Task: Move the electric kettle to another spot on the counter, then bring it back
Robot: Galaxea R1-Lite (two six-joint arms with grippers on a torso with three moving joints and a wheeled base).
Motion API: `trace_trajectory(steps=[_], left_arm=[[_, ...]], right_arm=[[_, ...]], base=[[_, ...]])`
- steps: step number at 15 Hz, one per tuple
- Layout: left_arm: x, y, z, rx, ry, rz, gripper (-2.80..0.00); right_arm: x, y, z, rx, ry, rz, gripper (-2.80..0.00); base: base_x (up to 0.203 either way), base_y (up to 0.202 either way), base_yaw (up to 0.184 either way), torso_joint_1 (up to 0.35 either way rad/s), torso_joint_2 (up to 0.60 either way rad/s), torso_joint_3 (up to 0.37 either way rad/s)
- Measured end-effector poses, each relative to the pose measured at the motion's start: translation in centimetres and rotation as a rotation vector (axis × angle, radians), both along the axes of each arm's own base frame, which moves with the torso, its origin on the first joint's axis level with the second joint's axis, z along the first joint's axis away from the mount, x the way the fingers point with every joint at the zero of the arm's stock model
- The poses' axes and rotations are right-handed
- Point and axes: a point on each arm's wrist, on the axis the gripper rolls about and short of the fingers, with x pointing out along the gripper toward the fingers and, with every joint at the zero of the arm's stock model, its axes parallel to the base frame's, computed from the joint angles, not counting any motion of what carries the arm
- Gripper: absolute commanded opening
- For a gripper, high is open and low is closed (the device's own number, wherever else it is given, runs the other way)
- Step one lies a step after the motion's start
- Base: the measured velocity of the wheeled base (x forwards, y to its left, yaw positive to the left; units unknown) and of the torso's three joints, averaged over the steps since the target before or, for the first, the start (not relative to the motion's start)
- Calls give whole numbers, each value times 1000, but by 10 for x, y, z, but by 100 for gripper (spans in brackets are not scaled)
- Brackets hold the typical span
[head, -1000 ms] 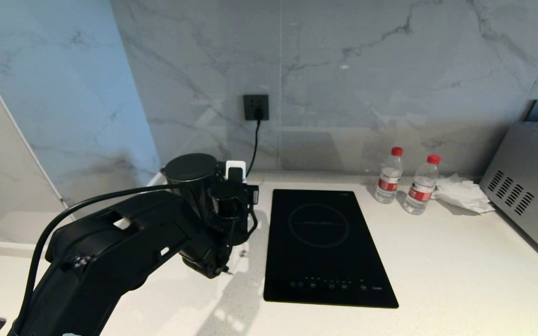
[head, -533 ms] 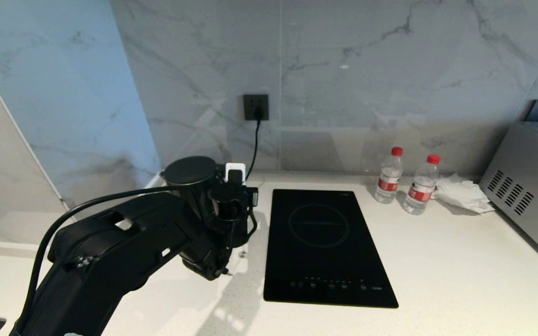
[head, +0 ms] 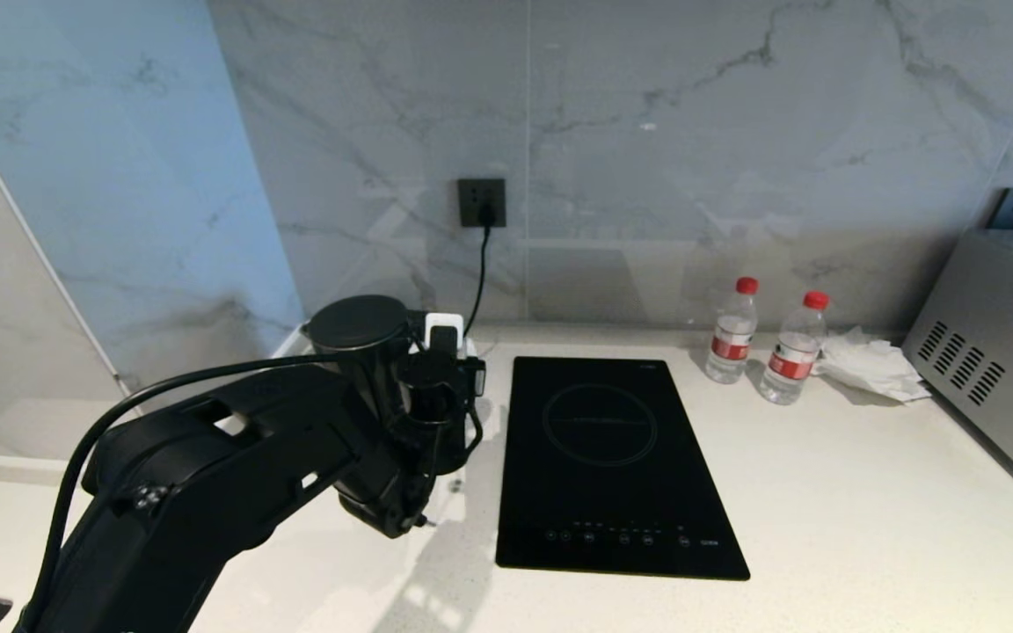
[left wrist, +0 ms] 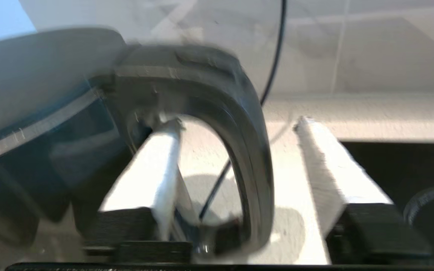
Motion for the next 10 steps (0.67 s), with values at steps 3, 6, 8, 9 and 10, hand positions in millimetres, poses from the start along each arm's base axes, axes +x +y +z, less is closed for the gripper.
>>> trace_trajectory(steps=[3, 6, 8, 9, 10], left_arm=[[-16, 5, -10, 11, 59, -14, 0], [-34, 12, -13, -8, 54, -28, 0], [-45, 18, -20, -1, 67, -33, 0], [-51, 19, -24, 9, 86, -38, 0], [-59, 18, -30, 20, 111, -49, 0]], right_arm=[[0, 0, 0, -1, 0, 0, -280], [0, 0, 0, -1, 0, 0, -280], [0, 0, 0, -1, 0, 0, -280], [0, 0, 0, -1, 0, 0, -280], [0, 0, 0, -1, 0, 0, -280]], base=[[0, 0, 0, 0, 0, 0], [0, 0, 0, 0, 0, 0], [0, 0, 0, 0, 0, 0], [0, 0, 0, 0, 0, 0], [0, 0, 0, 0, 0, 0]])
